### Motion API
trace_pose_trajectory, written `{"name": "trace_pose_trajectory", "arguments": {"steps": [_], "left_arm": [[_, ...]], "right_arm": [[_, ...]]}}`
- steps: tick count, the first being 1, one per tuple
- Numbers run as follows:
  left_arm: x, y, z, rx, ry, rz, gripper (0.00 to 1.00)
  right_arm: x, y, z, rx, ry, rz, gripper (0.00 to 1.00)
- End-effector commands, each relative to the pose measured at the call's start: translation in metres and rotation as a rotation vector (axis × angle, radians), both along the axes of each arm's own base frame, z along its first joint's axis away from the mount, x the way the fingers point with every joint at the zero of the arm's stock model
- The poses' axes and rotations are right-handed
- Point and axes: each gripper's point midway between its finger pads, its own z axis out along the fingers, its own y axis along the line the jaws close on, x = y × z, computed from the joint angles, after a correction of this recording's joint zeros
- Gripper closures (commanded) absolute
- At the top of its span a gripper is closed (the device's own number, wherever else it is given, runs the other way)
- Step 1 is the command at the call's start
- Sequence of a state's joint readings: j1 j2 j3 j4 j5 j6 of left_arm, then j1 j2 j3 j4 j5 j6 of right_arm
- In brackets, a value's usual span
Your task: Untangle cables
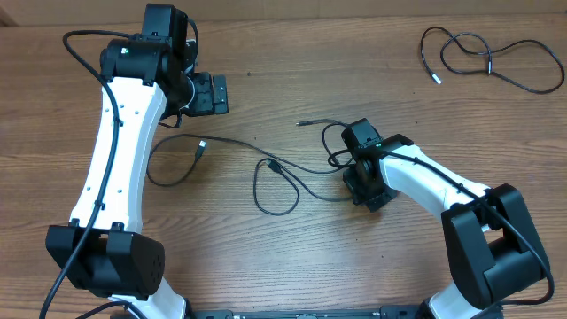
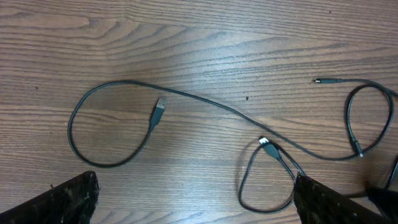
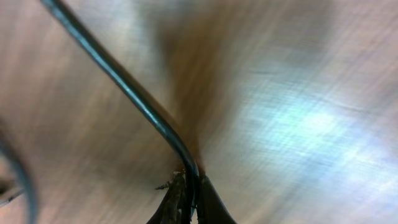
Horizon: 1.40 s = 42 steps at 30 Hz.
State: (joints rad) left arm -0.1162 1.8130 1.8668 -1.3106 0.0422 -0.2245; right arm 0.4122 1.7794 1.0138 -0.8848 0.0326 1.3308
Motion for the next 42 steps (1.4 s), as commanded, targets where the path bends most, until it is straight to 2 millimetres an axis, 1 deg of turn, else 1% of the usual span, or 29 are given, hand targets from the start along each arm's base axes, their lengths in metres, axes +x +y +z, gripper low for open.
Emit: {"name": "trace_pose_trajectory", "arguments": {"steps": [1,3,6,7,11,15,19,23,26,29,33,34,35,36,37,38,39,42], "left_arm": [[0.0,-0.002,0.002,-0.002,-0.009,-0.03,0.0],[0.0,-0.002,0.002,-0.002,-0.009,-0.03,0.0],[0.0,-0.002,0.002,-0.002,-0.009,-0.03,0.0],[-0.001,-0.002,0.002,-0.002,-0.009,-0.03,0.0],[0.0,-0.002,0.002,-0.002,-0.009,-0.03,0.0],[0.0,-0.002,0.002,-0.002,-0.009,-0.03,0.0],[0.0,-0.002,0.002,-0.002,-0.009,-0.03,0.0],[-0.001,-0.002,0.002,-0.002,-0.009,-0.03,0.01],[-0.001,-0.002,0.002,-0.002,-0.009,-0.03,0.0],[-0.001,-0.002,0.002,-0.002,-0.009,-0.03,0.0],[0.0,-0.002,0.002,-0.002,-0.009,-0.03,0.0],[-0.001,-0.002,0.002,-0.002,-0.009,-0.03,0.0],[0.0,-0.003,0.002,-0.002,-0.009,-0.03,0.0],[0.0,-0.002,0.002,-0.002,-0.009,-0.03,0.0],[-0.001,-0.002,0.002,-0.002,-0.009,-0.03,0.0],[0.0,-0.002,0.002,-0.002,-0.009,-0.03,0.0],[0.0,-0.002,0.002,-0.002,-0.009,-0.03,0.0],[0.0,-0.002,0.002,-0.002,-0.009,-0.03,0.0]], "right_arm": [[-0.01,-0.011,0.005,-0.043,0.054,-0.008,0.96],[-0.006,-0.011,0.02,-0.049,0.049,0.009,0.96],[0.006,-0.011,0.05,-0.065,0.008,0.05,0.96],[0.013,-0.012,0.074,-0.074,-0.026,0.05,0.96],[0.029,-0.007,0.121,-0.043,-0.126,0.071,0.96],[0.042,-0.003,0.16,-0.013,-0.23,0.065,0.96],[0.057,-0.009,0.194,-0.038,-0.343,0.076,0.96],[0.069,-0.025,0.218,-0.054,-0.405,0.026,0.96],[0.08,-0.046,0.231,-0.061,-0.437,-0.011,0.96],[0.085,-0.065,0.234,-0.052,-0.439,-0.029,0.96],[0.082,-0.073,0.23,-0.007,-0.399,0.017,0.95],[0.079,-0.075,0.229,-0.014,-0.386,0.028,0.87],[0.075,-0.076,0.228,-0.022,-0.371,0.051,0.75],[0.073,-0.076,0.226,-0.026,-0.36,0.067,0.66],[0.069,-0.075,0.223,-0.03,-0.341,0.09,0.48],[0.066,-0.075,0.22,-0.033,-0.325,0.104,0.34],[0.063,-0.075,0.216,-0.037,-0.307,0.11,0.27],[0.054,-0.074,0.194,-0.044,-0.25,0.118,0.16]]}}
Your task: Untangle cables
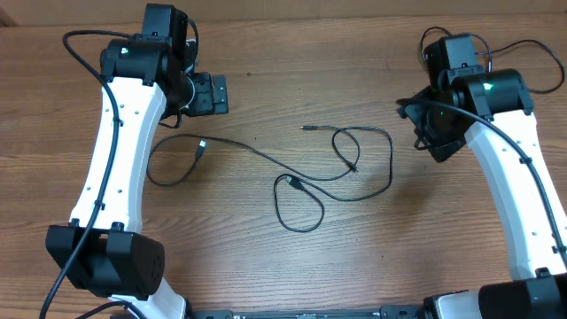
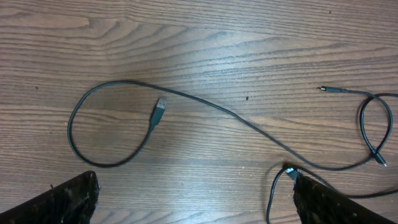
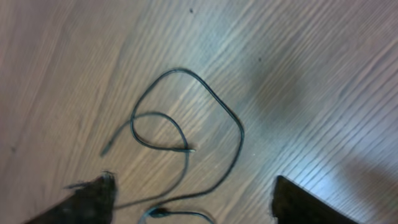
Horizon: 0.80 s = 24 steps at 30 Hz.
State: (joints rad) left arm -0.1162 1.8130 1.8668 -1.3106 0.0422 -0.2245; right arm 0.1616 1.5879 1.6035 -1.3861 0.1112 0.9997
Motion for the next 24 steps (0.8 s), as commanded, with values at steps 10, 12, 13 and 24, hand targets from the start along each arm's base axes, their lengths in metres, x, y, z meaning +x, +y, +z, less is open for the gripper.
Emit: {"name": "trace_pose_trajectory", "arguments": {"steps": [10,12,13,24], "left_arm": [[0.0,-0.002,0.002,-0.002,-0.009,-0.03,0.0],[0.0,-0.002,0.002,-0.002,-0.009,-0.03,0.0],[0.0,-0.002,0.002,-0.002,-0.009,-0.03,0.0],[0.0,-0.003,0.002,-0.002,-0.009,-0.03,0.0]], "right_arm": [[-0.037,0.008,-0.112,0.028,0.152,0.086,0.0],[-0.041,0.01,-0.128,0.038,0.156,0.119,0.0],[-0.043,0.01,-0.134,0.036,0.159,0.119,0.0],[-0.051,0.008,-0.177,0.038,0.13,0.119,0.0]]}}
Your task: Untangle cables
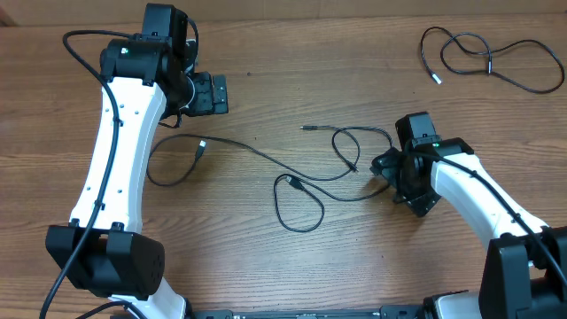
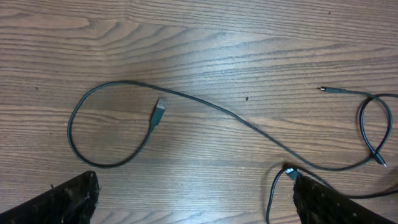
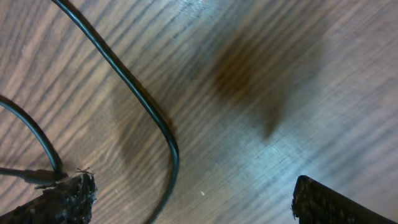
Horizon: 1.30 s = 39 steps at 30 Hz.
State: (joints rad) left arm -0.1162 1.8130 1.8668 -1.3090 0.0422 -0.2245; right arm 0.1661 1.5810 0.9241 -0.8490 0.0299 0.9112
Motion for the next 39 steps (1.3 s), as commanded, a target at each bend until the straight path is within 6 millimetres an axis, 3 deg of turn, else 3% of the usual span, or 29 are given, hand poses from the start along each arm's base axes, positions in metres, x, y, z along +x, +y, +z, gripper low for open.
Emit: {"name": "trace_pose_trajectory", "arguments": {"steps": [1,10,25,39], "left_arm": [[-0.001,-0.003,0.002,-0.002,-0.008,-0.03,0.0],[-0.001,-0.002,0.002,-0.002,-0.007,-0.03,0.0],[-0.001,-0.002,0.002,-0.002,-0.008,-0.03,0.0],[-0.001,-0.002,0.002,-0.002,-0.008,-0.03,0.0]], "right_arm": [[-0.002,0.001,-0.006,0.001,-0.023,0.012,0.0],[-0.005,0.0,-0.013,-0.002,-0.025,0.012,0.05],[-0.017,-0.015,-0.014,-0.085,0.022,0.026,0.05],[-0.013,-0.015,-0.013,-0.085,0.006,0.021,0.05]]}}
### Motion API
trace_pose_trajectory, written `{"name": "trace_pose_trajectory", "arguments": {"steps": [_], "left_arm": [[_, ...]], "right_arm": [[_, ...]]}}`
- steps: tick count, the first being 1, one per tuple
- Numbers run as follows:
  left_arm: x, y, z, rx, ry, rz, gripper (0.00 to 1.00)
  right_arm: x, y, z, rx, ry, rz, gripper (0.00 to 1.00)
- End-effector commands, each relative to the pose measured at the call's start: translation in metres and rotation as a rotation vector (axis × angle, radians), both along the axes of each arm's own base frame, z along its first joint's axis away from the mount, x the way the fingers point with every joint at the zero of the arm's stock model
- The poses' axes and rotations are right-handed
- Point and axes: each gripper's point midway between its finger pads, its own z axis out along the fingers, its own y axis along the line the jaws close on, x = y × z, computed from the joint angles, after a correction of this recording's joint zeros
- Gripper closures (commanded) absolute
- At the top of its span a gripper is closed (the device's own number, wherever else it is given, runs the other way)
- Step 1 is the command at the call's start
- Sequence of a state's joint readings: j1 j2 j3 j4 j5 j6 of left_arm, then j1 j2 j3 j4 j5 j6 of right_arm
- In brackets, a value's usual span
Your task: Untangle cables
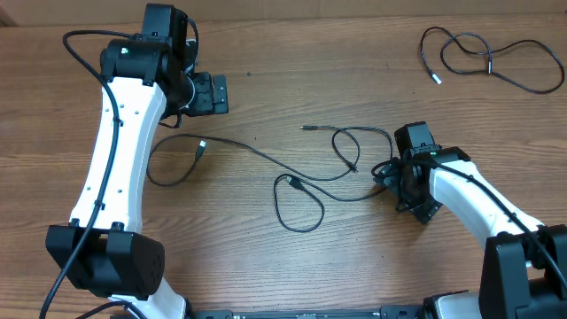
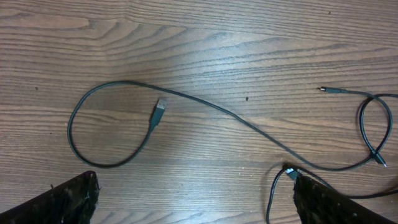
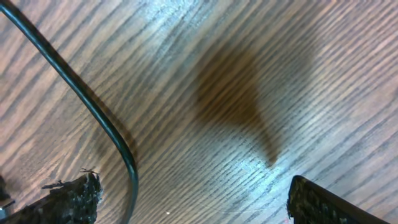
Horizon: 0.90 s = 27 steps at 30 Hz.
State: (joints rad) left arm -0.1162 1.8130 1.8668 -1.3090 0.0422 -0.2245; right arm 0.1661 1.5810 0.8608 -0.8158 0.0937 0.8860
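A thin black cable [image 1: 257, 157] winds across the table's middle, from a loop with a plug [image 1: 201, 146] at the left to loops [image 1: 365, 151] at the right. Its left loop [image 2: 112, 124] and a small plug [image 2: 326, 90] show in the left wrist view. My right gripper [image 1: 396, 188] is low over the table at the right loops, open, with the cable [image 3: 93, 109] lying just inside its left finger [image 3: 65, 199]. My left gripper [image 1: 211, 94] hangs open high at the back left, holding nothing.
A second black cable [image 1: 492, 60] lies looped by itself at the far right corner. The wooden table [image 1: 266, 257] carries nothing else. My white left arm [image 1: 120, 151] spans the left side.
My right gripper has shifted slightly and sits closer to the table, so the cable now lies nearer its left finger. The cable and the left arm have not moved.
First my right gripper was shut on the tangled cable near the middle. Then it was open, up at the back right, with the cable spread wider on the table. It then stood low by the right loops, and now closer still.
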Motion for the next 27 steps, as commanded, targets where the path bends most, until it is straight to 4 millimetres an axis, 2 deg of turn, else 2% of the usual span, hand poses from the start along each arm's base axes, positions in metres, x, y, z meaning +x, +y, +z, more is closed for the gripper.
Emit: {"name": "trace_pose_trajectory", "arguments": {"steps": [1,10,17,27], "left_arm": [[-0.001,-0.002,0.002,-0.002,-0.007,-0.03,0.0],[-0.001,-0.002,0.002,-0.002,-0.007,-0.03,0.01],[-0.001,-0.002,0.002,-0.002,-0.007,-0.03,0.0],[-0.001,-0.002,0.002,-0.002,-0.008,-0.03,0.0]], "right_arm": [[-0.001,-0.002,0.001,-0.015,-0.013,0.001,0.05],[0.001,0.001,-0.002,-0.004,-0.013,0.003,0.06],[0.004,0.012,-0.018,-0.009,0.008,0.045,0.06],[0.002,0.021,-0.037,-0.051,0.04,0.099,0.14]]}}
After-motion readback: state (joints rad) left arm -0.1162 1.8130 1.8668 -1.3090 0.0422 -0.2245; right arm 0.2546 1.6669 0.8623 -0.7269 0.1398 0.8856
